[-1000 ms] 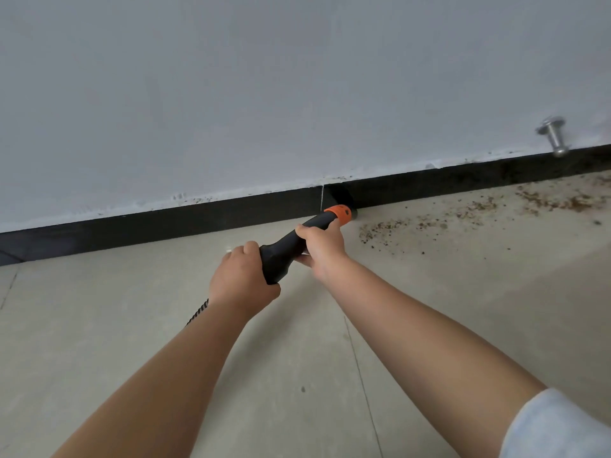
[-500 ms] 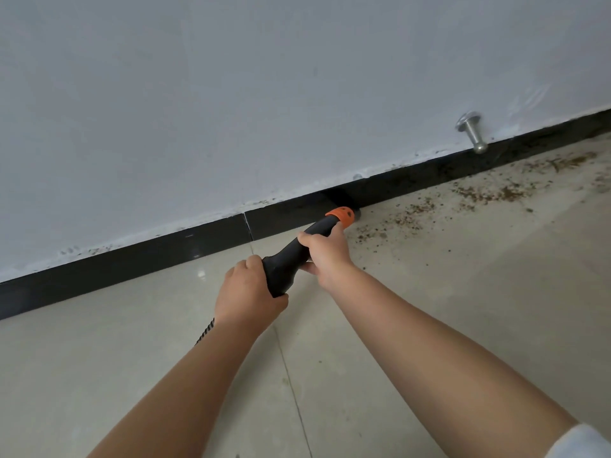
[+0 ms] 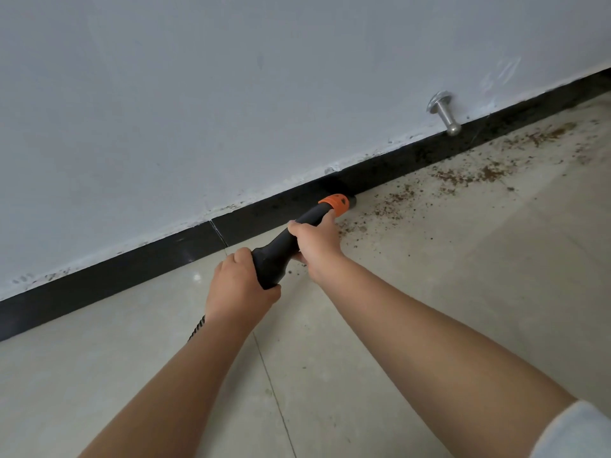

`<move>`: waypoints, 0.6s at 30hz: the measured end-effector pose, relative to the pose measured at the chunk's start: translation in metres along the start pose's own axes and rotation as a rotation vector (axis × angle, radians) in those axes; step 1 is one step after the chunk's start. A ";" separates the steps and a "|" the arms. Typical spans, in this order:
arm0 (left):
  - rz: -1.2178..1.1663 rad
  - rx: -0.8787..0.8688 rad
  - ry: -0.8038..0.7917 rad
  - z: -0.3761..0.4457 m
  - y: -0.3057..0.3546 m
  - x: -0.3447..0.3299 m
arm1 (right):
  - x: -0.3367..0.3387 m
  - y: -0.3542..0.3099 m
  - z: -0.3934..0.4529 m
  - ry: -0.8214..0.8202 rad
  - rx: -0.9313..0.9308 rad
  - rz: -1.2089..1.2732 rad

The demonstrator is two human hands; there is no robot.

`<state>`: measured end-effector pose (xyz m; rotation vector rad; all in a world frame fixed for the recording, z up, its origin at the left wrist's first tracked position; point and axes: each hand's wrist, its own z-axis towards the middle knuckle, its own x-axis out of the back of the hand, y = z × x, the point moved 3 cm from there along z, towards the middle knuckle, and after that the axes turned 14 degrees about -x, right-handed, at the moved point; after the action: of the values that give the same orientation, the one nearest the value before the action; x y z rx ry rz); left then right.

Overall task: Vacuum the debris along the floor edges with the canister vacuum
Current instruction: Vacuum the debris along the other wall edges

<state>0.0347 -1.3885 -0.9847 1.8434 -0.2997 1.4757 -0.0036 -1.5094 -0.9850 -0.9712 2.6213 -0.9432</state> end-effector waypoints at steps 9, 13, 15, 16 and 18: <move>-0.055 0.041 0.080 -0.059 -0.057 0.043 | -0.060 0.026 -0.062 -0.047 0.063 -0.167; -0.046 0.094 0.028 -0.097 -0.101 0.064 | -0.103 0.060 -0.087 -0.078 -0.011 -0.184; -0.036 0.109 -0.008 -0.115 -0.124 0.071 | -0.125 0.080 -0.098 -0.065 -0.066 -0.199; -0.036 0.118 -0.015 -0.122 -0.135 0.074 | -0.134 0.088 -0.104 -0.060 -0.078 -0.205; -0.033 0.131 -0.007 -0.134 -0.153 0.082 | -0.153 0.099 -0.113 -0.066 -0.061 -0.197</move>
<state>0.0518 -1.1706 -0.9622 1.9472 -0.1788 1.4976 0.0195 -1.2973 -0.9655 -1.2723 2.5490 -0.8597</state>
